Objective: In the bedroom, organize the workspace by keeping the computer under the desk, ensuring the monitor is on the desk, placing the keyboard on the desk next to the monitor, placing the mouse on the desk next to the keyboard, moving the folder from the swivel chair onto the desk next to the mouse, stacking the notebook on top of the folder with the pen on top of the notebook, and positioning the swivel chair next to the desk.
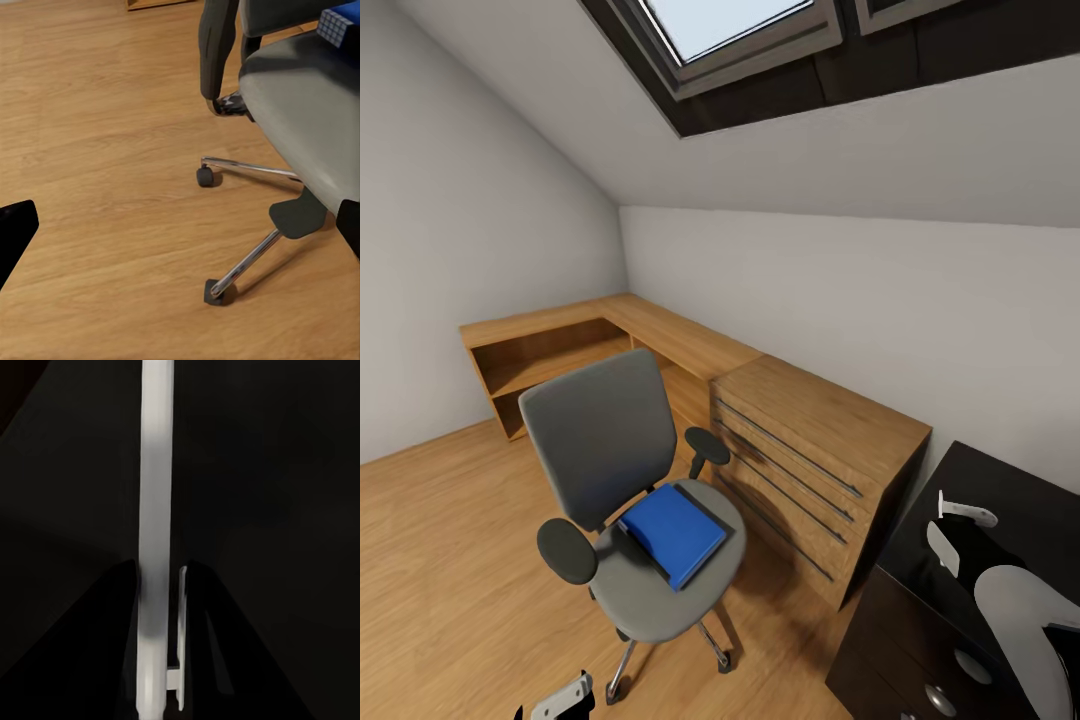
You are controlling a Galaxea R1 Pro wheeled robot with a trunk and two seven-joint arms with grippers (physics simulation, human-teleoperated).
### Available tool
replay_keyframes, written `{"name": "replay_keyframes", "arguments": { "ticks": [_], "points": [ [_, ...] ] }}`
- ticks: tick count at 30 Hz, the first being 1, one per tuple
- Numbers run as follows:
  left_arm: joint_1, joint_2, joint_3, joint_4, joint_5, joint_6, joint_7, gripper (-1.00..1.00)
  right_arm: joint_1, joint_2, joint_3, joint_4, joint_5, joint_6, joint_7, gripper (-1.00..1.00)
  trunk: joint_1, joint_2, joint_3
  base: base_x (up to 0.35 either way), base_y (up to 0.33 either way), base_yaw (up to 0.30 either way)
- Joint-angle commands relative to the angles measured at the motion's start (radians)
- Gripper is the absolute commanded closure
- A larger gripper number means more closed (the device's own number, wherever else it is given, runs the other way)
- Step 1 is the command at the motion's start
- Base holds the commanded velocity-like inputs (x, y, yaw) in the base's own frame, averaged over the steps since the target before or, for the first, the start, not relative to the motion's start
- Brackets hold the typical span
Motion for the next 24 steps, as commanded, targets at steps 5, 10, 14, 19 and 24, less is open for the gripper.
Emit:
{"name": "replay_keyframes", "arguments": {
  "ticks": [5, 10, 14, 19, 24],
  "points": [
    [-0.001, 0.0, -0.008, -0.001, 0.001, -0.004, 0.01, -1.0, 0.0, 0.0, 0.0, -0.002, -0.007, 0.004, -0.004, -1.0, 0.0, -0.001, -0.001, 0.0, 0.0, 0.0],
    [-0.001, 0.0, -0.008, -0.001, 0.001, -0.004, 0.01, -1.0, 0.0, 0.0, 0.004, -0.002, -0.007, 0.004, -0.004, -1.0, 0.0, -0.001, -0.001, 0.0, 0.0, 0.0],
    [-0.001, 0.0, -0.008, -0.001, 0.001, -0.004, 0.01, -1.0, 0.0, 0.0, 0.017, -0.002, -0.008, 0.004, -0.004, -1.0, 0.0, -0.001, -0.001, 0.0, 0.0, 0.0],
    [-0.001, 0.0, -0.008, -0.001, 0.001, -0.004, 0.01, -1.0, 0.0, 0.0, 0.021, -0.002, -0.008, 0.004, -0.004, -1.0, 0.0, -0.001, -0.001, 0.0, 0.0, 0.0],
    [-0.001, 0.006, -0.007, -0.001, 0.001, 0.002, 0.006, -1.0, 0.0, 0.0, 0.018, -0.038, -0.011, -0.026, 0.004, -1.0, 0.0, -0.001, -0.001, 0.0, 0.0, 0.0]
  ]
}}
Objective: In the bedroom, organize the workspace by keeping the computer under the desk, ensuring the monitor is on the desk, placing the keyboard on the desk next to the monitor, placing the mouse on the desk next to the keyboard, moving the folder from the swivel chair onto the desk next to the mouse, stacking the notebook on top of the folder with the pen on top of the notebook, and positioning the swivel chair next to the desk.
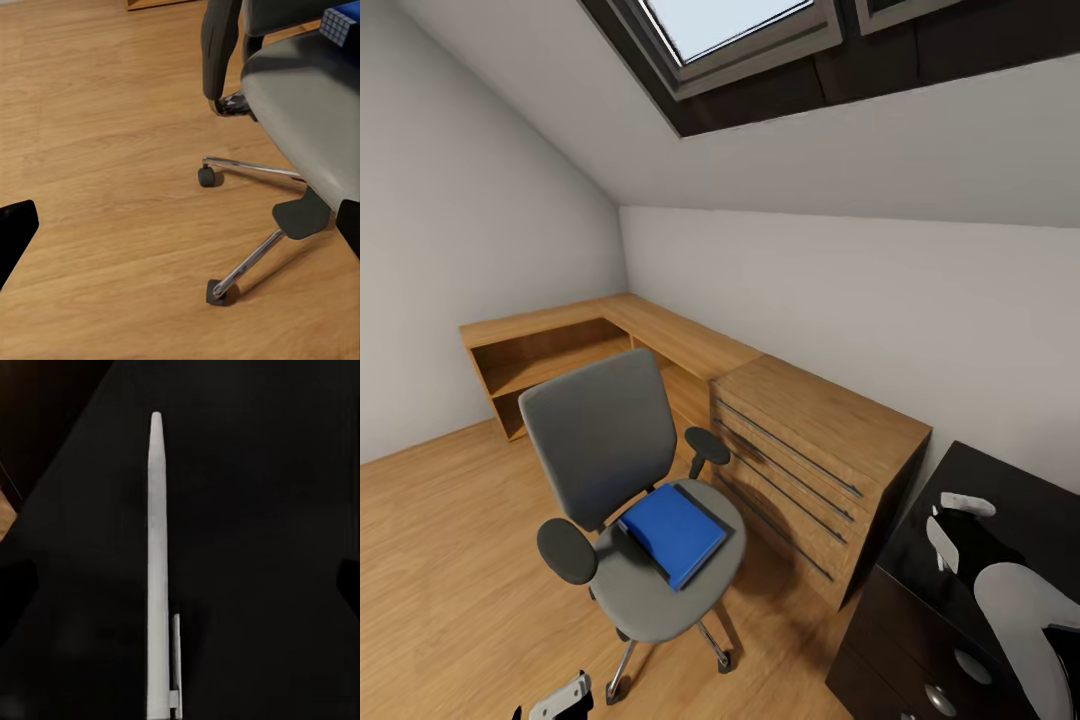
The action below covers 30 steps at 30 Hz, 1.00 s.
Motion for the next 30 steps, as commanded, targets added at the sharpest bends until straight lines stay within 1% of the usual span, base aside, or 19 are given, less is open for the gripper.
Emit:
{"name": "replay_keyframes", "arguments": {
  "ticks": [1, 3, 5, 13, 15, 18, 19, 20, 22, 30],
  "points": [
    [-0.001, 0.001, -0.009, -0.001, 0.001, -0.001, 0.01, -1.0, 0.0, 0.0, -0.001, -0.027, -0.009, -0.01, -0.003, -1.0, 0.0, -0.001, -0.001, 0.0, 0.0, 0.0],
    [-0.001, 0.002, -0.009, -0.001, 0.001, 0.0, 0.009, -1.0, 0.002, 0.0, -0.003, -0.083, -0.012, -0.028, -0.002, -1.0, 0.0, -0.001, -0.001, 0.0, 0.0, 0.0],
    [-0.001, 0.003, -0.009, -0.001, 0.001, 0.0, 0.008, -1.0, 0.003, 0.0, -0.004, -0.105, -0.013, -0.033, -0.002, -1.0, 0.0, -0.001, -0.001, 0.0, 0.0, 0.0],
    [-0.001, 0.005, -0.009, -0.001, 0.001, 0.0, 0.008, -1.0, 0.004, 0.003, -0.003, -0.134, -0.017, -0.039, 0.0, -1.0, 0.0, -0.001, -0.001, 0.0, 0.0, 0.0],
    [-0.001, 0.005, -0.009, -0.001, 0.001, 0.0, 0.008, -1.0, 0.004, 0.021, -0.005, -0.157, -0.019, -0.038, -0.001, -1.0, 0.0, -0.001, -0.001, 0.0, 0.0, 0.0],
    [-0.001, 0.005, -0.009, -0.001, 0.001, 0.0, 0.008, -1.0, 0.007, 0.066, -0.009, -0.225, -0.017, -0.037, -0.003, -1.0, 0.0, -0.001, -0.001, 0.0, 0.0, 0.022],
    [-0.001, 0.005, -0.009, -0.001, 0.001, 0.0, 0.008, -1.0, 0.009, 0.076, -0.009, -0.248, -0.017, -0.037, -0.004, -1.0, 0.0, -0.001, -0.001, 0.0, 0.0, 0.135],
    [-0.001, 0.005, -0.009, -0.001, 0.001, 0.0, 0.008, -1.0, 0.011, 0.081, -0.01, -0.259, -0.017, -0.038, -0.004, -1.0, 0.0, -0.001, -0.001, 0.0, 0.0, 0.163],
    [-0.001, 0.005, -0.009, -0.001, 0.001, 0.0, 0.008, -1.0, 0.027, 0.107, -0.01, -0.295, -0.014, -0.039, -0.006, -1.0, 0.0, -0.001, -0.001, 0.0, 0.0, 0.232],
    [-0.001, 0.005, -0.009, -0.001, 0.001, 0.001, 0.007, -1.0, 0.035, 0.132, -0.008, -0.307, -0.009, -0.04, -0.006, -1.0, 0.0, -0.001, -0.001, 0.0, 0.0, 0.266]
  ]
}}
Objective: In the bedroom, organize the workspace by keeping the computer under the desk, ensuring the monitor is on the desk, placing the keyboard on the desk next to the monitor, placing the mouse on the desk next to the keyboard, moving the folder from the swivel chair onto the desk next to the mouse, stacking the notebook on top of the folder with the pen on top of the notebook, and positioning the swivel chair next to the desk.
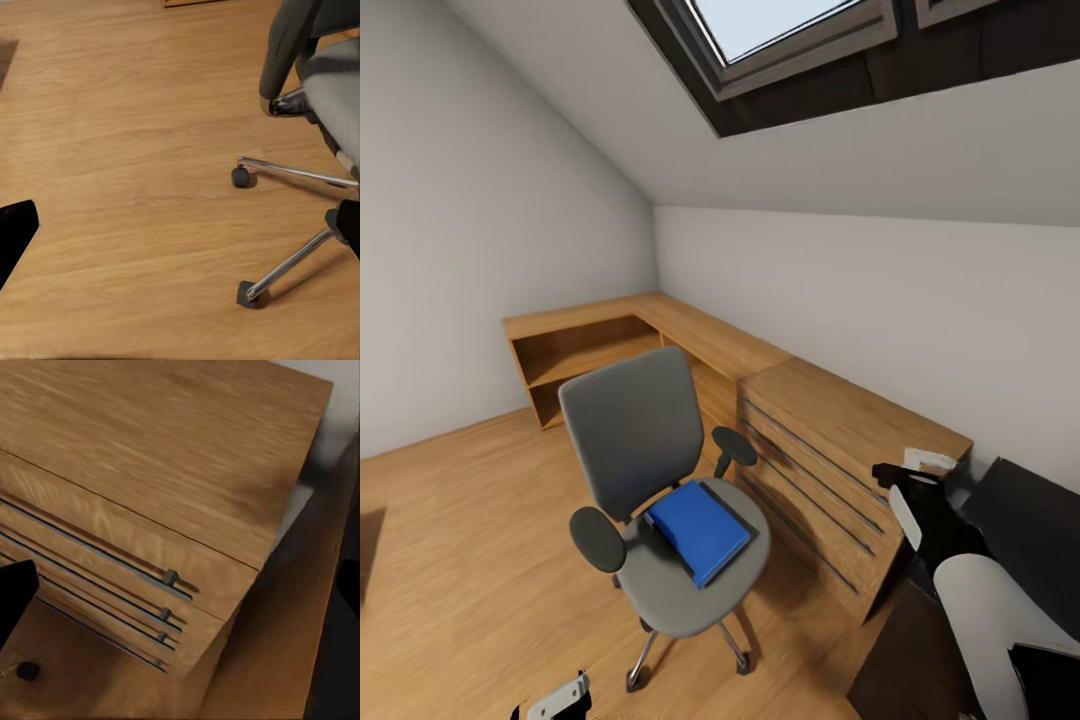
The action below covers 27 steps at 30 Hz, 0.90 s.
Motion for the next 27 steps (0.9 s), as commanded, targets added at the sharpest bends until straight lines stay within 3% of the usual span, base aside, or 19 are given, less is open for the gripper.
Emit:
{"name": "replay_keyframes", "arguments": {
  "ticks": [1, 14, 27],
  "points": [
    [-0.001, 0.0, -0.008, -0.001, 0.001, -0.001, 0.01, -1.0, 0.0, 0.001, 0.001, -0.002, -0.007, 0.005, -0.005, -1.0, 0.0, -0.001, -0.001, 0.0, 0.0, 0.274],
    [-0.001, 0.0, -0.008, -0.001, 0.001, 0.001, 0.009, -1.0, 0.01, 0.023, 0.006, 0.001, -0.003, 0.004, -0.008, -1.0, 0.0, -0.001, -0.001, 0.0, 0.0, 0.276],
    [-0.001, 0.0, -0.009, -0.001, 0.001, 0.001, 0.009, -1.0, 0.011, 0.027, 0.006, 0.002, -0.003, 0.003, -0.009, -1.0, 0.0, -0.001, -0.005, 0.0, 0.0, 0.275]
  ]
}}
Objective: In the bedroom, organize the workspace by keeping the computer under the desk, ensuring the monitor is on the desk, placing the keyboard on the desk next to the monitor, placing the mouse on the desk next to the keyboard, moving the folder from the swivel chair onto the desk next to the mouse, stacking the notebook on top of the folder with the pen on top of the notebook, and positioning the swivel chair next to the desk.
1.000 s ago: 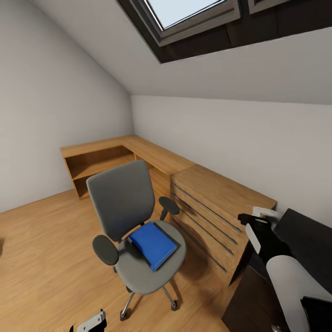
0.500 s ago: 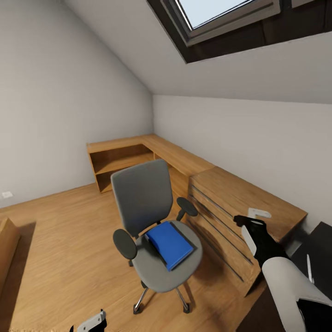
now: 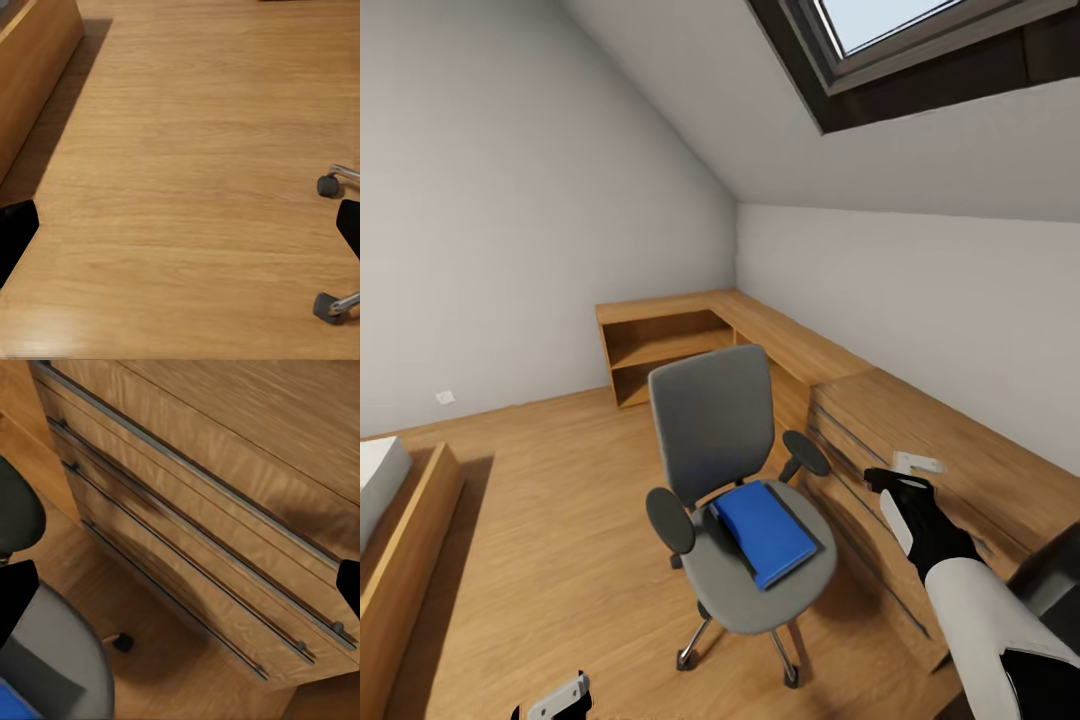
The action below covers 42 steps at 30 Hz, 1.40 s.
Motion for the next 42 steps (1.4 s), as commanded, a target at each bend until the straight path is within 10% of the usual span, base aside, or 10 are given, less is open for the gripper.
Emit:
{"name": "replay_keyframes", "arguments": {
  "ticks": [1, 42],
  "points": [
    [-0.001, 0.0, -0.008, -0.001, 0.001, -0.001, 0.01, -1.0, 0.0, 0.0, 0.001, -0.002, -0.007, 0.005, -0.004, -1.0, 0.0, -0.001, -0.002, 0.0, 0.0, 0.27],
    [-0.001, 0.0, -0.009, -0.001, 0.001, -0.002, 0.009, -1.0, 0.009, 0.019, 0.003, -0.002, 0.025, 0.005, 0.001, -1.0, 0.0, -0.001, -0.007, 0.014, 0.0, 0.056]
  ]
}}
